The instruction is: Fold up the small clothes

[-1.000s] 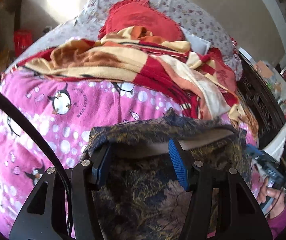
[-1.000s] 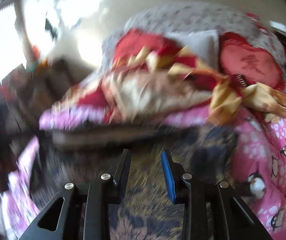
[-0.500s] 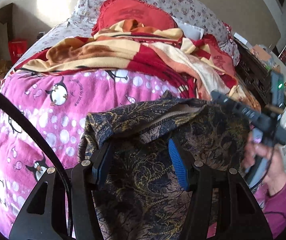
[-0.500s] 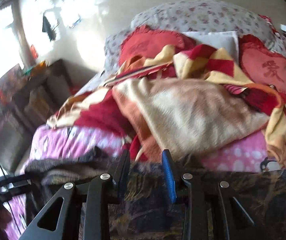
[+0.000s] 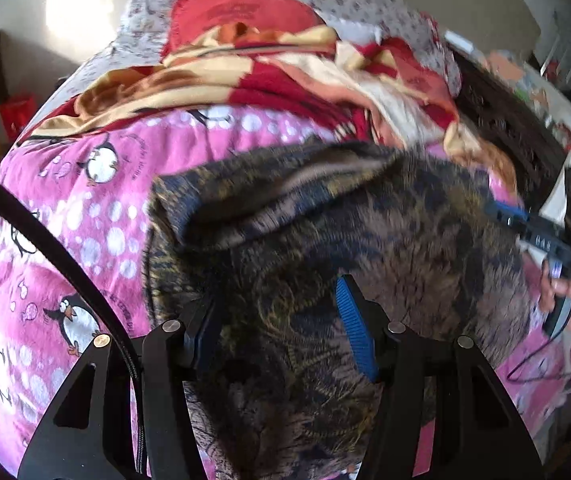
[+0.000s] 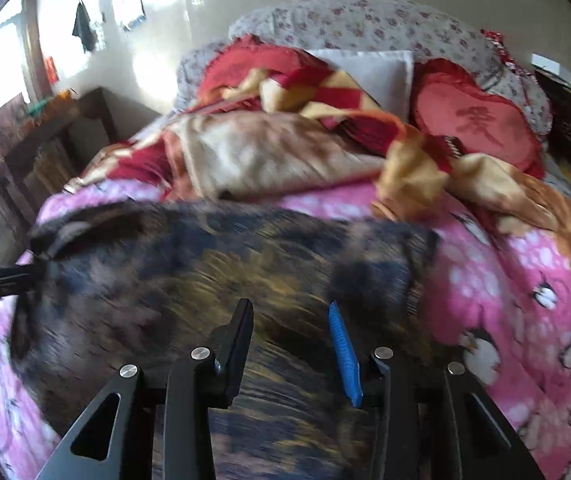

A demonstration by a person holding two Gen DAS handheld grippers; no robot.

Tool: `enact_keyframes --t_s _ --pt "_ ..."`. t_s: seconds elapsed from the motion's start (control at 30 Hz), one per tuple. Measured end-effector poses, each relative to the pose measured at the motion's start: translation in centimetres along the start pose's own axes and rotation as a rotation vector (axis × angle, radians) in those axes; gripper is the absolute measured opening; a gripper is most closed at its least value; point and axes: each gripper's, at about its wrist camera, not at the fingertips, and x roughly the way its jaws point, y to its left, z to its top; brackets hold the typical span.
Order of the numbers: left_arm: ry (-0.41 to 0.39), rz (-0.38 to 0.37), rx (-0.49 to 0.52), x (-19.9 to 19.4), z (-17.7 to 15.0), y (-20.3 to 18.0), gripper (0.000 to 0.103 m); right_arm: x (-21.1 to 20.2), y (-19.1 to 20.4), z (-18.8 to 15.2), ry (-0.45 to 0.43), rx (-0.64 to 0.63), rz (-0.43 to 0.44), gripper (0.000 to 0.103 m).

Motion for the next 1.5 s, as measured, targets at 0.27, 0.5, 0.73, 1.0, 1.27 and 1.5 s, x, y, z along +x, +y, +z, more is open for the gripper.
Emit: enact_keyframes --t_s 0.27,0.5,0.73,1.0,1.27,1.5 --pt "-0.031 0.069 -0.122 3.1 4.5 2.3 0.055 2.5 -4.5 0.9 0.012 0.187 -0.054 0.037" --pt "-0.13 0.08 -0.313 1.4 7.6 6.4 0.055 1.9 -5.0 1.2 0.001 0.204 -0.085 0.037" --pt "-0.071 0.03 -0.196 -1.9 3.5 4.7 0.055 -3.9 -4.1 -1.5 -0.006 0.145 -0.055 0.038" --pt "-0.018 0.012 -0.121 -4.4 -3.8 2.3 0.055 -6.1 -0.8 -9.2 0.118 0.051 -0.039 0.038" --pt "0.054 0.02 -0.193 -3.9 -10.2 3.5 0.055 -8.8 -3.6 -12.4 0.075 0.24 -0.001 0.039" --pt "0.036 0.033 -0.231 -3.6 -11.7 3.7 0.055 -7.0 -1.9 -13.7 0.148 0.258 0.058 0.053"
